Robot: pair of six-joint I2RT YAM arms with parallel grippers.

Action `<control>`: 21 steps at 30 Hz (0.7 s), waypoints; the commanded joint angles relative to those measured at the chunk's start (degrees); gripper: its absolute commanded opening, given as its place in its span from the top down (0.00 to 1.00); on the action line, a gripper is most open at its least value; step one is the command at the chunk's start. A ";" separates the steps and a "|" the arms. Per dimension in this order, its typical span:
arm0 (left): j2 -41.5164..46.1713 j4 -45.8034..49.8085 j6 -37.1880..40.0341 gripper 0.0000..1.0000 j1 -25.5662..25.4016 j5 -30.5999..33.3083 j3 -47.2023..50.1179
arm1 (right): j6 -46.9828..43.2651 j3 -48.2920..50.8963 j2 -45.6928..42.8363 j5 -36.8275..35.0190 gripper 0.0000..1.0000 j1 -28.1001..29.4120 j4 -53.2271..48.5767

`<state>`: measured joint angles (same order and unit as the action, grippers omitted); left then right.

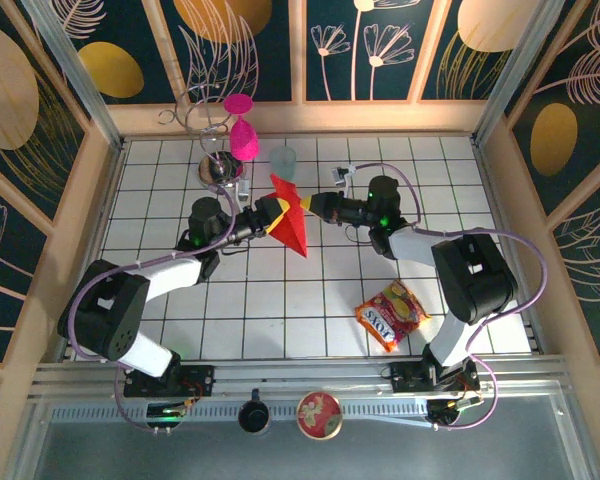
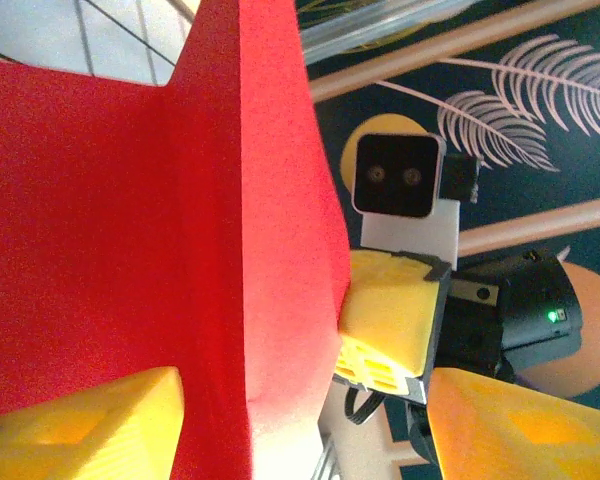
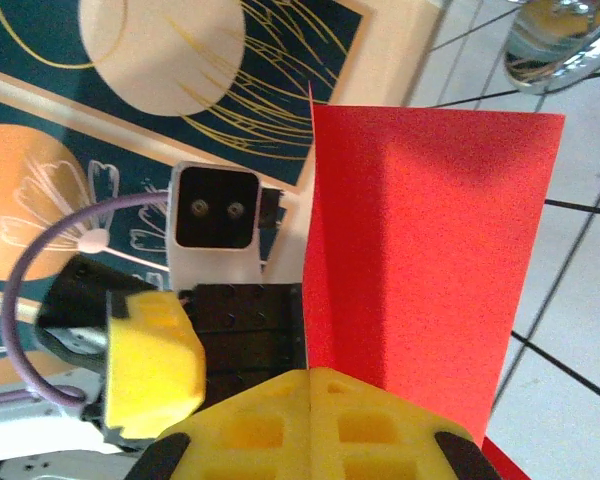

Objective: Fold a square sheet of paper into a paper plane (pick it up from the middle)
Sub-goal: Pick up the paper from the center of the table, then turn over the paper at the center of the table.

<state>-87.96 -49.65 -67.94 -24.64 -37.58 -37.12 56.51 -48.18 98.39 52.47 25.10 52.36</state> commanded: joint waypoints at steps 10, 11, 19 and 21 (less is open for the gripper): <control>-2.92 -11.84 0.11 0.52 -1.70 -4.69 -0.63 | 13.98 1.73 0.83 3.21 1.00 -0.80 16.59; -2.83 -12.38 0.03 0.54 -1.64 -4.58 -0.43 | 13.91 1.78 0.89 3.09 1.00 -0.92 16.24; -3.43 -18.25 -2.74 0.66 -1.64 -5.40 0.07 | 11.05 1.97 0.92 2.18 1.00 -1.27 11.30; -3.44 -17.58 -2.25 0.70 -1.66 -5.40 -0.14 | 10.82 1.96 0.99 2.20 1.00 -1.46 10.80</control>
<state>-90.76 -63.13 -70.17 -25.96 -41.60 -37.17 68.90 -47.07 98.56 54.30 24.25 63.55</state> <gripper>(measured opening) 0.307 0.047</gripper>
